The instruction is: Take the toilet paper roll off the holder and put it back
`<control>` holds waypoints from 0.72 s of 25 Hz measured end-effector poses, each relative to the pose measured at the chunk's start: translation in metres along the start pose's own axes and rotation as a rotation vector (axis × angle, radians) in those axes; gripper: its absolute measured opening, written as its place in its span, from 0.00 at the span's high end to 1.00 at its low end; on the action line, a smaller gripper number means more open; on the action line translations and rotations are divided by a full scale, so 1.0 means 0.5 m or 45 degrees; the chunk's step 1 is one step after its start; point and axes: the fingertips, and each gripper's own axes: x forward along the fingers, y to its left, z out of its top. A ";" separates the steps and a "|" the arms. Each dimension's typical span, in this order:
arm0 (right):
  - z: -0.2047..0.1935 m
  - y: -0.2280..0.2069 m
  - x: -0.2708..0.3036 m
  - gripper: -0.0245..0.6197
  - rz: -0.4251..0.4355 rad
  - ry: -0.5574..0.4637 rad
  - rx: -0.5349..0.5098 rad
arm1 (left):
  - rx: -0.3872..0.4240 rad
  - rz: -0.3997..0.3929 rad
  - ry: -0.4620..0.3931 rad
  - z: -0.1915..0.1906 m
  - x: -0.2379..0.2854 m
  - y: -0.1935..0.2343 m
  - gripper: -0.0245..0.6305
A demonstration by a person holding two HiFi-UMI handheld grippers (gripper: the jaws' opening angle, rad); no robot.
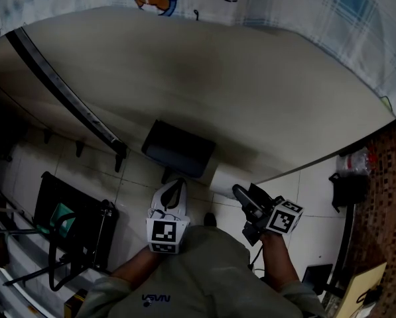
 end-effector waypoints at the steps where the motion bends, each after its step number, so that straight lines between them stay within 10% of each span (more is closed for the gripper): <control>1: 0.000 0.000 0.000 0.70 -0.001 0.001 0.001 | -0.007 0.001 0.007 -0.001 0.001 0.001 0.95; 18: 0.002 -0.002 0.020 0.70 0.003 0.020 -0.002 | -0.032 0.085 0.167 -0.057 0.054 0.008 0.53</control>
